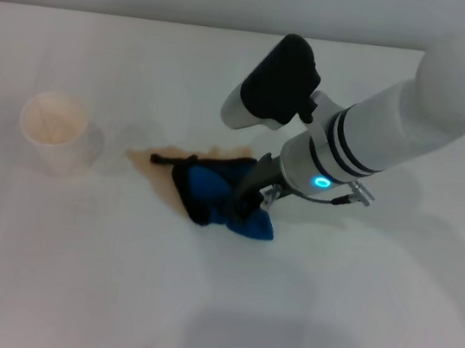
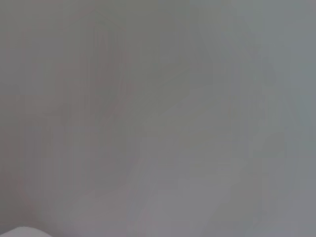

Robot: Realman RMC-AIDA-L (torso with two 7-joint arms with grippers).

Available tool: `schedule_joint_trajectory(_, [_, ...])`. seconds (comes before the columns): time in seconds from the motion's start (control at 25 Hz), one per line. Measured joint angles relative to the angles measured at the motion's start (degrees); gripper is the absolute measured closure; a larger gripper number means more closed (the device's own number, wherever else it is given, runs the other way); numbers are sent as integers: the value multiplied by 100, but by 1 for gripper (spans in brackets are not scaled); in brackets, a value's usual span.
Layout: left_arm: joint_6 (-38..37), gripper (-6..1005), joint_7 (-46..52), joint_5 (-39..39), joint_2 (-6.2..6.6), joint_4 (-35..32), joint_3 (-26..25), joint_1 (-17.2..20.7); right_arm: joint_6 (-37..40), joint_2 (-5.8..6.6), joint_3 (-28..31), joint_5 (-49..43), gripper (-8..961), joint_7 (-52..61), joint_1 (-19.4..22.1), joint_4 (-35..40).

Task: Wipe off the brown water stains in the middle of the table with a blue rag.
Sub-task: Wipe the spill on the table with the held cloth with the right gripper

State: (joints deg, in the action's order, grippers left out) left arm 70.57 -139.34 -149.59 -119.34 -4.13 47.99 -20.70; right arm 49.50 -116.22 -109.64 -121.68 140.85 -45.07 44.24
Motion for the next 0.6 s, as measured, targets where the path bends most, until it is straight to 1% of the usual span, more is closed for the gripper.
schedule_joint_trajectory(0.12, [1, 118, 1, 2, -2, 0, 0, -17, -286, 1, 0, -6, 841, 1, -14, -139])
schedule_joint_trajectory(0.16, [1, 118, 3, 6, -2, 0, 0, -22, -493, 5, 10, -29, 841, 2, -32, -239])
schedule_joint_trajectory(0.2, [1, 118, 3, 6, -2, 0, 0, -22, -493, 5, 10, -29, 841, 2, -32, -239])
schedule_joint_trajectory(0.44, [7, 117, 4, 10, -2, 0, 0, -30, -1077, 11, 21, -78, 841, 9, -85, -492])
schedule_joint_trajectory(0.6, [9, 117, 4, 10, -2, -1, -1, -43, -1385, 12, 22, -44, 842, 16, -192, -754])
